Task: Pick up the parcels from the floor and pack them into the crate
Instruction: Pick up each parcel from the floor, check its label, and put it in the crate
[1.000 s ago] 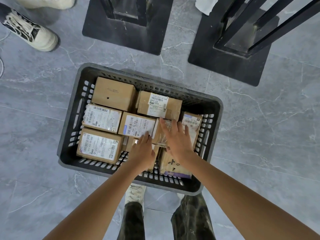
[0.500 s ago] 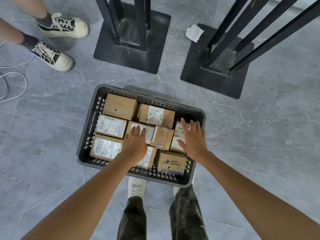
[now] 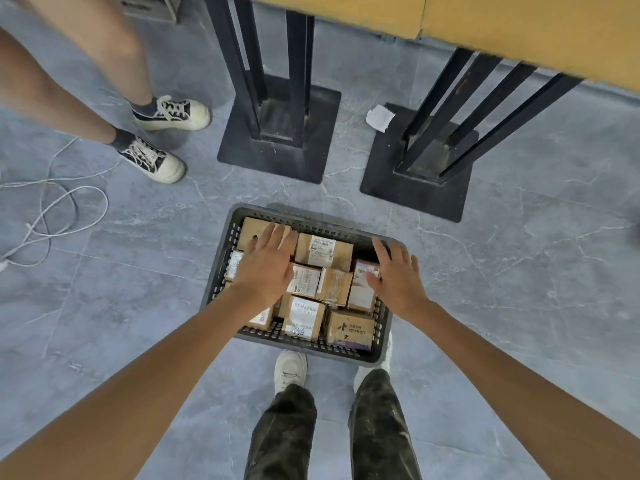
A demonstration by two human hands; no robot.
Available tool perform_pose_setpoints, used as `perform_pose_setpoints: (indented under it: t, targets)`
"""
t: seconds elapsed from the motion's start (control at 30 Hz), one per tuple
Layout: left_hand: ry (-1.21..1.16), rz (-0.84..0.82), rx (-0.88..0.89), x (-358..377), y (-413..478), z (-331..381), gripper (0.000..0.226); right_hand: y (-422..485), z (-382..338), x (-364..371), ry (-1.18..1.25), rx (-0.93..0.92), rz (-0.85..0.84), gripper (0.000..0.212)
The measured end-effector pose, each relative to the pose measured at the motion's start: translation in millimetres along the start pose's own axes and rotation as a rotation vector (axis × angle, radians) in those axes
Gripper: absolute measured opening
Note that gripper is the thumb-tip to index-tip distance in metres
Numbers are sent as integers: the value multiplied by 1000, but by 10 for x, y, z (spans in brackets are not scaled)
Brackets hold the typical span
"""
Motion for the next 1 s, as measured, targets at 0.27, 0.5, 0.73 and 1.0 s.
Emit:
perform_pose_setpoints:
  t: [0.27, 0.5, 0.73, 1.0]
  targets:
    - [126, 182, 151, -2134, -353, 691, 56, -806, -407, -2299, 165, -22, 272, 61]
    - [179, 479, 370, -4079, -656, 2028, 57, -1976, -468, -4458, 236, -139, 619, 51]
    - [113, 725, 655, -5262, -1043, 3548, 55, -3273, 427, -5601, 291, 13, 910, 57]
    - [32, 676, 923, -5050, -1158, 5302, 55, -4311, 2236, -5593, 416, 277, 1042, 60]
Point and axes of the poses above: each hand's wrist, its own y-axis towards the middle knuckle, its own x-axis out of the palm, z = x × y, the point moved 8 cm from there along y, towards the middle knuckle, and after that the axes turned 12 degrees about x, right-handed, at the moved point
